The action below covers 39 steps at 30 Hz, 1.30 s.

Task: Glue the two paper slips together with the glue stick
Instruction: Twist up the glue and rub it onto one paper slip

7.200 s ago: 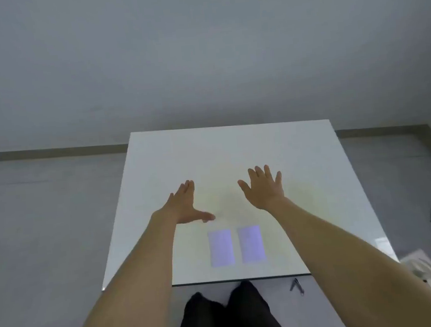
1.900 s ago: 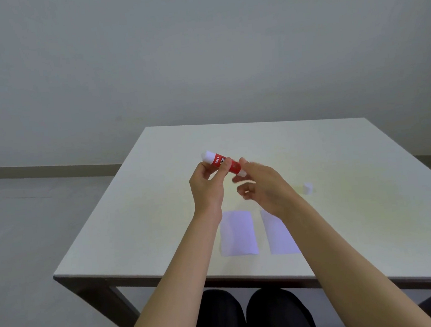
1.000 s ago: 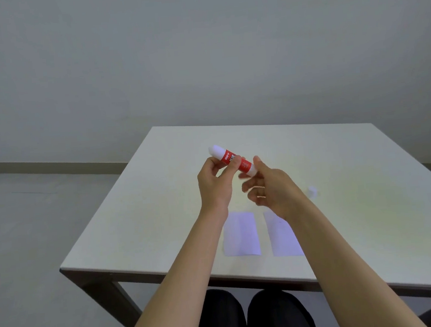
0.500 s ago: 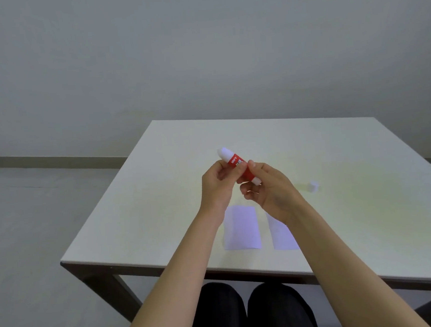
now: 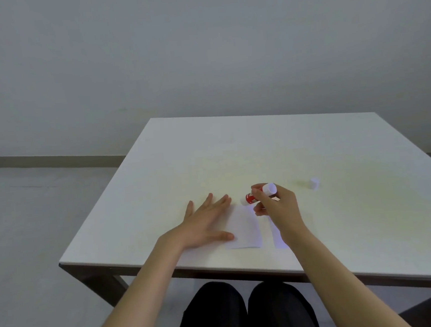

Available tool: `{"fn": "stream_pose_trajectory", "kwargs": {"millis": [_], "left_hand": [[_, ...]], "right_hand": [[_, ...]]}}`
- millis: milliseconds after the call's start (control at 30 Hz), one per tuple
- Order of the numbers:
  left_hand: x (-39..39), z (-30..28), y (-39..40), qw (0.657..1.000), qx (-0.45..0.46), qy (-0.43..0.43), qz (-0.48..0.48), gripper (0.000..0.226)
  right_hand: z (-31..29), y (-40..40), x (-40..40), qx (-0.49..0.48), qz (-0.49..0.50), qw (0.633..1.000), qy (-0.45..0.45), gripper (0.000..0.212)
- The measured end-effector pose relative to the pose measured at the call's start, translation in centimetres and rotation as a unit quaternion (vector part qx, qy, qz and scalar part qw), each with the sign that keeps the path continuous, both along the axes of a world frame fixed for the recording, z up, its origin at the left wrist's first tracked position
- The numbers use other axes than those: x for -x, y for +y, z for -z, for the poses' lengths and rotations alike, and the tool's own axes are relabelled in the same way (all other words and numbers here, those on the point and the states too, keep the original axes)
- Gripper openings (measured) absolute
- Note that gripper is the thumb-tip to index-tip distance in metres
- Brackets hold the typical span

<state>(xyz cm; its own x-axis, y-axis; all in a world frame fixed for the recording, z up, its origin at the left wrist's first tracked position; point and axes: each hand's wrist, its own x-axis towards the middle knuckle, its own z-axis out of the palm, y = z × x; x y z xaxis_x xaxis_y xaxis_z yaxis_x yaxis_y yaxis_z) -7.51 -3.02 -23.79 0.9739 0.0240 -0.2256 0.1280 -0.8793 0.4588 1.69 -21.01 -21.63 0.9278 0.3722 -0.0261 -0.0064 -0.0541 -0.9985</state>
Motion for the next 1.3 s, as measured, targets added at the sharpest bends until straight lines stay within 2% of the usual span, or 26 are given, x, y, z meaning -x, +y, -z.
{"fn": "stream_pose_trajectory", "kwargs": {"millis": [200, 333, 433, 600, 700, 933, 1033, 1133, 1300], "left_hand": [[-0.4, 1.1, 0.4, 0.997, -0.072, 0.002, 0.022, 0.089], [-0.9, 1.1, 0.8, 0.997, -0.076, 0.013, 0.016, 0.092], [-0.9, 1.1, 1.0, 0.998, -0.067, 0.012, 0.013, 0.092], [-0.9, 1.4, 1.0, 0.998, -0.066, 0.005, 0.000, 0.092], [-1.0, 1.1, 1.1, 0.998, -0.065, 0.009, -0.001, 0.093], [-0.8, 1.0, 1.0, 0.997, -0.069, 0.014, 0.002, 0.094], [-0.6, 1.3, 0.9, 0.998, -0.060, 0.012, -0.001, 0.094], [-0.7, 1.4, 0.8, 0.998, -0.062, 0.011, -0.004, 0.094], [-0.6, 1.0, 0.8, 0.998, -0.062, 0.016, -0.001, 0.094]], "right_hand": [[0.5, 0.8, 0.9, 0.075, -0.035, 0.993, -0.080, 0.008], [0.8, 1.0, 1.6, 0.130, -0.064, 0.980, -0.139, 0.007], [1.0, 1.1, 2.3, 0.130, -0.082, 0.973, -0.176, 0.005], [0.7, 0.4, 3.1, 0.122, -0.156, 0.964, -0.180, 0.010], [0.3, 0.2, 2.8, 0.108, -0.189, 0.966, -0.140, 0.005], [0.2, 0.0, 0.6, 0.139, -0.091, 0.971, -0.170, 0.005], [0.6, -0.5, 1.9, 0.148, -0.165, 0.954, -0.201, 0.004], [0.4, -0.8, 2.3, 0.146, -0.233, 0.944, -0.185, 0.006], [0.1, -0.9, 0.1, 0.112, -0.131, 0.976, -0.132, 0.003]]}}
